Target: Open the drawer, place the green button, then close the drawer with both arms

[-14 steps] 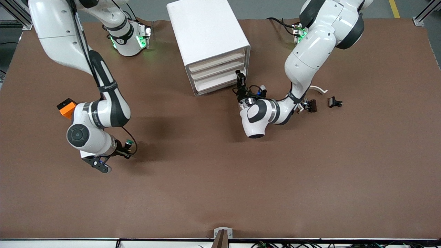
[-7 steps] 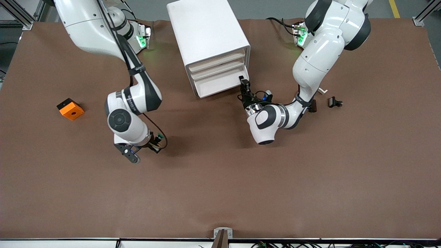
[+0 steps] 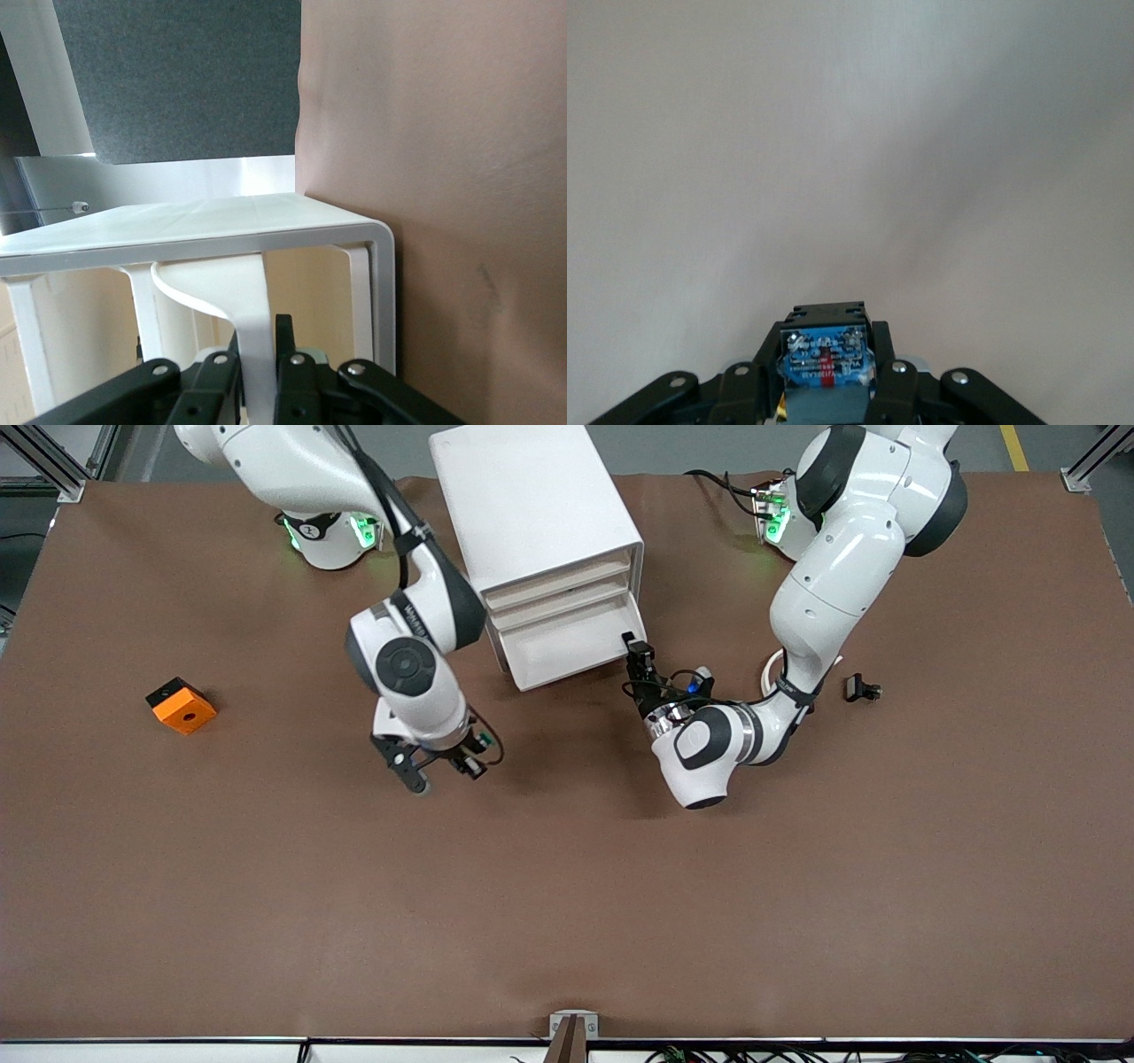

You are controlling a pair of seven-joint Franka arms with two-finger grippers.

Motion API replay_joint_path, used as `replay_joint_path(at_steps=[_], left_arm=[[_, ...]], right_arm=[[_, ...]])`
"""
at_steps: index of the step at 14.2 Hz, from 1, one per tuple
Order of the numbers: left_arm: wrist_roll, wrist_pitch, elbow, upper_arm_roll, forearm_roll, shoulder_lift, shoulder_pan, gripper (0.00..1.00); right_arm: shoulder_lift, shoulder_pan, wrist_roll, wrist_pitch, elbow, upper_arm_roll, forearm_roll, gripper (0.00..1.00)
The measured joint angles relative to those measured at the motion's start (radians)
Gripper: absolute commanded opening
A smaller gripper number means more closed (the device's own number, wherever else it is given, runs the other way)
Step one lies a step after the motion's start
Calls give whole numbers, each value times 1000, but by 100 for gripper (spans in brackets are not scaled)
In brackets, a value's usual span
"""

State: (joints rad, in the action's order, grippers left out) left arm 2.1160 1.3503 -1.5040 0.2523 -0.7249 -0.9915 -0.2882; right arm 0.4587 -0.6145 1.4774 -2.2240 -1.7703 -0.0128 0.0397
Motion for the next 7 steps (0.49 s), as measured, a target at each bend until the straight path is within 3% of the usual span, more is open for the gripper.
replay_joint_path(at_steps=[3, 4, 5, 7], left_arm=[[0, 0, 1, 0, 0, 0, 28, 19], [0, 0, 1, 0, 0, 0, 34, 31], [0, 0, 1, 0, 0, 0, 38, 57], [0, 0, 1, 0, 0, 0, 38, 94]], right_arm=[[-37, -20, 104, 47, 1, 54, 22, 0], [-44, -31, 143, 53, 1, 65, 22, 0], [-48, -51, 183, 54, 0, 72, 22, 0], [-49, -107, 262, 54, 0, 76, 23, 0]])
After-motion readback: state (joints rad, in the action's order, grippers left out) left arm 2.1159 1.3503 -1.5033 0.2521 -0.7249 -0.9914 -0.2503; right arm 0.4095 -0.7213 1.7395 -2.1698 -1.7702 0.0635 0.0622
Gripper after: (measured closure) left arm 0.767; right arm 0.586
